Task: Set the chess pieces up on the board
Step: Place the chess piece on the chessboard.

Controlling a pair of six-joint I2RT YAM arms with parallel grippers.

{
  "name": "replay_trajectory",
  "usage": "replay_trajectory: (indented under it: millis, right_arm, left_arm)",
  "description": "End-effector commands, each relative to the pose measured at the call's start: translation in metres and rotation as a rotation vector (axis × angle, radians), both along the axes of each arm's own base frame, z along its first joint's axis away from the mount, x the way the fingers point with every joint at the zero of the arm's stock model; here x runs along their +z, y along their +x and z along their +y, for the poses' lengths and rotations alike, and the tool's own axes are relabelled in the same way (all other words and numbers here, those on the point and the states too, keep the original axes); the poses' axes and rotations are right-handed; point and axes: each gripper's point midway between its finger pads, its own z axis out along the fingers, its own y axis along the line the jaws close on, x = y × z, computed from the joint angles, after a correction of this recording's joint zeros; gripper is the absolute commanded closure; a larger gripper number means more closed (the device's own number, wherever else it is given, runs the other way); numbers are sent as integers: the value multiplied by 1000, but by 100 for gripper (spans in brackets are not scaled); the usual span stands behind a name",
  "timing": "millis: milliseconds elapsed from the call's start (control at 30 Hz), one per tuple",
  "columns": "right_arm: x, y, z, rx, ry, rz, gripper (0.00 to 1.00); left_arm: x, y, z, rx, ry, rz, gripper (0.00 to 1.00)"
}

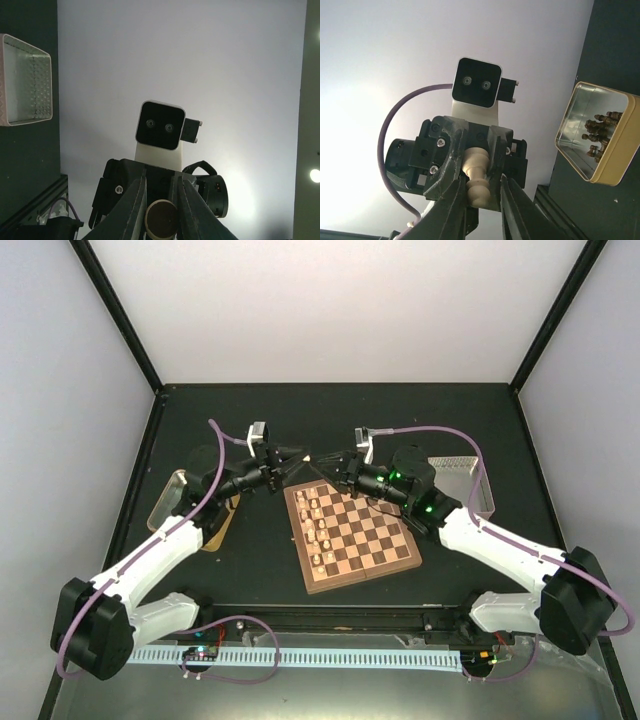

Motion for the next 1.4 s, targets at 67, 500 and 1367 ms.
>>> replay_trajectory:
  millis: [67, 500, 1367]
  right_arm:
    - [8, 0, -1, -15, 31, -13, 87]
    - [-1, 3, 1, -19, -56, -6, 99]
    - [-220, -103, -73, 455, -1288, 43, 99]
  left_arm:
    - [6, -1, 3, 19, -28, 0, 94]
    - [-7, -2, 3, 29, 14, -15, 84]
    - [-98, -27, 120, 422, 957, -389, 18]
